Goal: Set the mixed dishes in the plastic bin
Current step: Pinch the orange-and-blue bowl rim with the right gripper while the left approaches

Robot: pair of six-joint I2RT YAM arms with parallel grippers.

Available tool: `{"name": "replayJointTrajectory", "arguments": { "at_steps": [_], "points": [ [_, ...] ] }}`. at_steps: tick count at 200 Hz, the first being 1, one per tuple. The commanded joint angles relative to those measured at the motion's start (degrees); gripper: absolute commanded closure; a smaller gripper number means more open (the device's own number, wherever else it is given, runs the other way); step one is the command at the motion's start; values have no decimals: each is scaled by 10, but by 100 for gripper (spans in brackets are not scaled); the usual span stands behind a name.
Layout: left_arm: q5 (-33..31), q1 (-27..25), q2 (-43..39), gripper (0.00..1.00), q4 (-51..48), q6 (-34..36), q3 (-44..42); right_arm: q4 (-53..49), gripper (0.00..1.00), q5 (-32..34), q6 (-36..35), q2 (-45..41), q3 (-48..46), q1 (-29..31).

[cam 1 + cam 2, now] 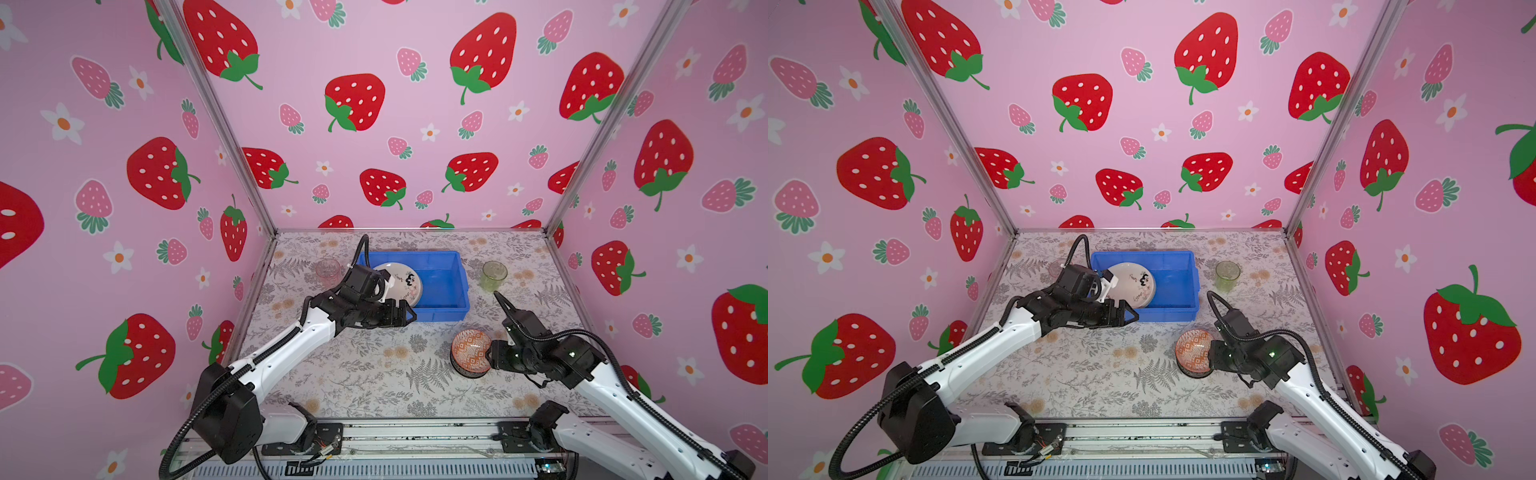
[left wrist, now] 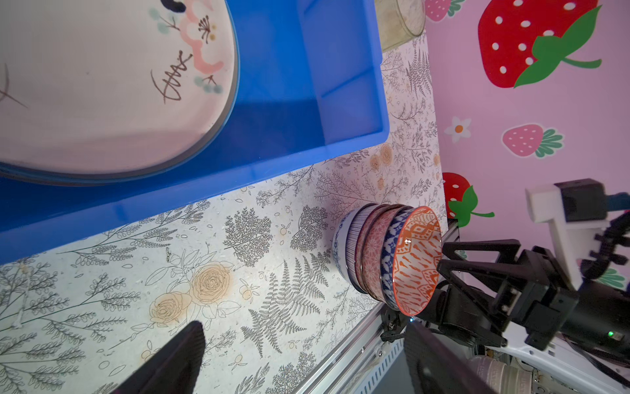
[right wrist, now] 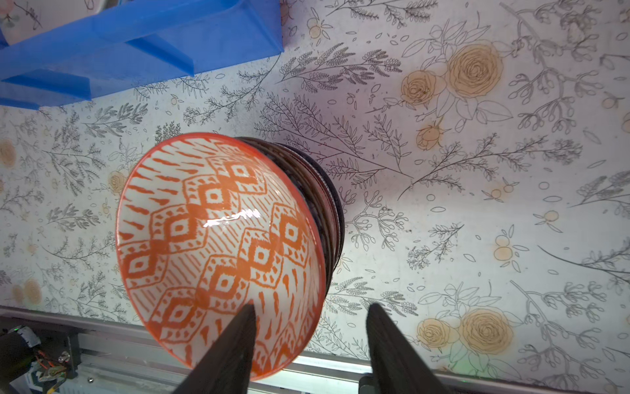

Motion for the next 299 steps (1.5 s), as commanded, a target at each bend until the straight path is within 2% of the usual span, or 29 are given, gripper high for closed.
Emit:
{"name": "replayJointTrajectory", "arguments": {
  "at_steps": [1, 26, 199, 299],
  "points": [
    [-2, -6, 8, 6, 9, -1, 26, 18, 48, -6, 5, 1, -9, 1],
    [-2, -8, 10, 6, 11, 0, 26, 22, 57, -5, 5, 5, -10, 1],
    [0, -11, 6, 6, 15, 2, 9, 34, 78, 8, -12, 39, -8, 1],
    [-8, -30, 10, 6, 6, 2, 21, 15, 95, 23, -7, 23, 8, 1]
  ]
}}
